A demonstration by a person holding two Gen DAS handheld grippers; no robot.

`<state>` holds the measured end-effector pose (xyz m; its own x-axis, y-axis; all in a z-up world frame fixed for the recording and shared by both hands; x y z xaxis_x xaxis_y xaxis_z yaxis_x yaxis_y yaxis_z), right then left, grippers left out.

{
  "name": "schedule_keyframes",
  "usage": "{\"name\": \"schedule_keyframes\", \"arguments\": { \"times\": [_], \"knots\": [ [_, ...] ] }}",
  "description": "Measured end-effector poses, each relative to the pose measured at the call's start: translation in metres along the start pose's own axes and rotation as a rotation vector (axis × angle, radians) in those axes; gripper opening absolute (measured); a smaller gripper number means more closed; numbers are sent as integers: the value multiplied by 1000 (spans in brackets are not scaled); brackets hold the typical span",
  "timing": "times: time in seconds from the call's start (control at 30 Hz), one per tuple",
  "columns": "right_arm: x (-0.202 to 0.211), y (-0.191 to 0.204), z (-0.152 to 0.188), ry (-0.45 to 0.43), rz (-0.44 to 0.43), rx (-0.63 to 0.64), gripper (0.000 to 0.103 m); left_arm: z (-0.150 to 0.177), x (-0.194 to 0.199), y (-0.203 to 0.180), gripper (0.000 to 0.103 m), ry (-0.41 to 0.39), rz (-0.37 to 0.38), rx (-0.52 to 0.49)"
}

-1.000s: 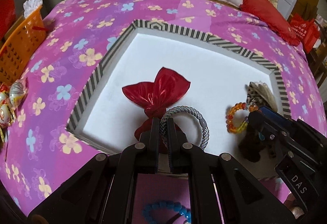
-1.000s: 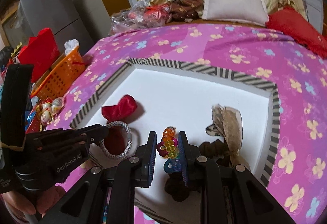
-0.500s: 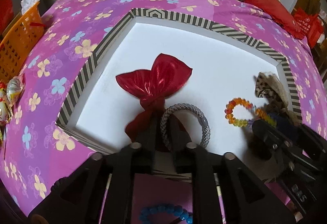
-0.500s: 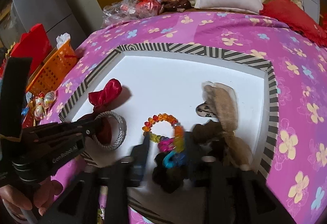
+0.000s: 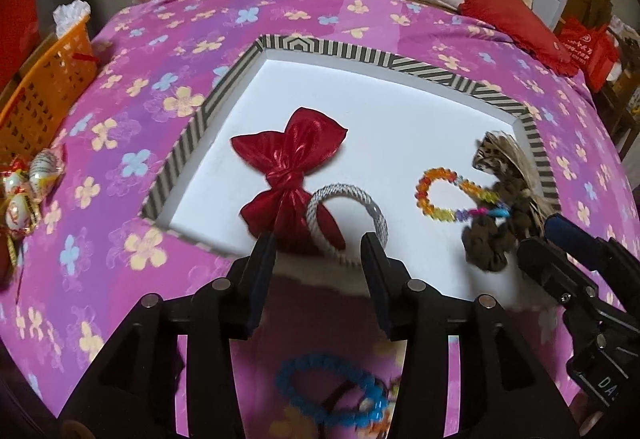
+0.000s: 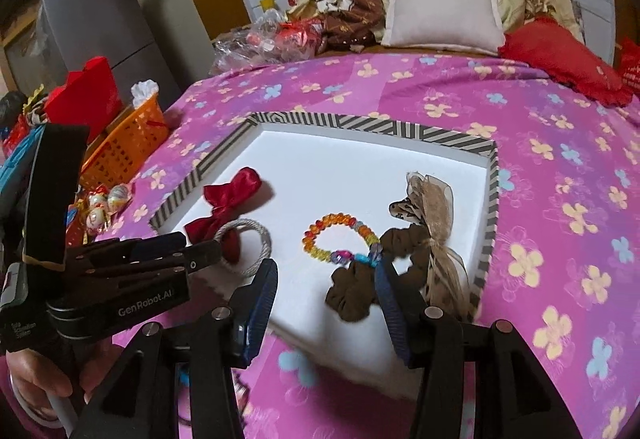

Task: Organize jewelry
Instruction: 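Lower the silver bangle and bead bracelet into the tray and open both tools, then withdraw both open tools from the tray toward the remaining jewelry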

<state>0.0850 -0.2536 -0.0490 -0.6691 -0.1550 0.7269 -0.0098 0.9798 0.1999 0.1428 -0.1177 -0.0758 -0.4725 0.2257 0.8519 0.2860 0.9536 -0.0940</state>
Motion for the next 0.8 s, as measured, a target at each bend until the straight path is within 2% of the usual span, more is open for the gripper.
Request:
{"name": "schedule_keyframes", "arguments": {
  "times": [0.13, 0.37, 0.8],
  "knots": [
    [20, 6, 10, -24, 23, 11, 50, 12, 20, 3, 49, -27, -6, -9],
    [40, 13, 36, -27, 49, 26, 55, 38, 49, 8, 49, -63, -26, -35],
    [53, 16, 86, 15, 50, 27, 55, 104, 66, 39, 50, -4, 19, 17]
  ]
}}
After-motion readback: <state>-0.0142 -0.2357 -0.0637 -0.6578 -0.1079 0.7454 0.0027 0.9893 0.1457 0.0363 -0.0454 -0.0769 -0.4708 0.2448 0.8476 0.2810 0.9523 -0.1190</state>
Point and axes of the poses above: each gripper's, at about its wrist camera, not at the fingertips, and x roughly against the way its jaws point, y to its left, z to its underside, the point moved 10 cm from there along -x, roughly the way its jaws point, and after that the axes turned 4 degrees about z, right-handed, at the moved point
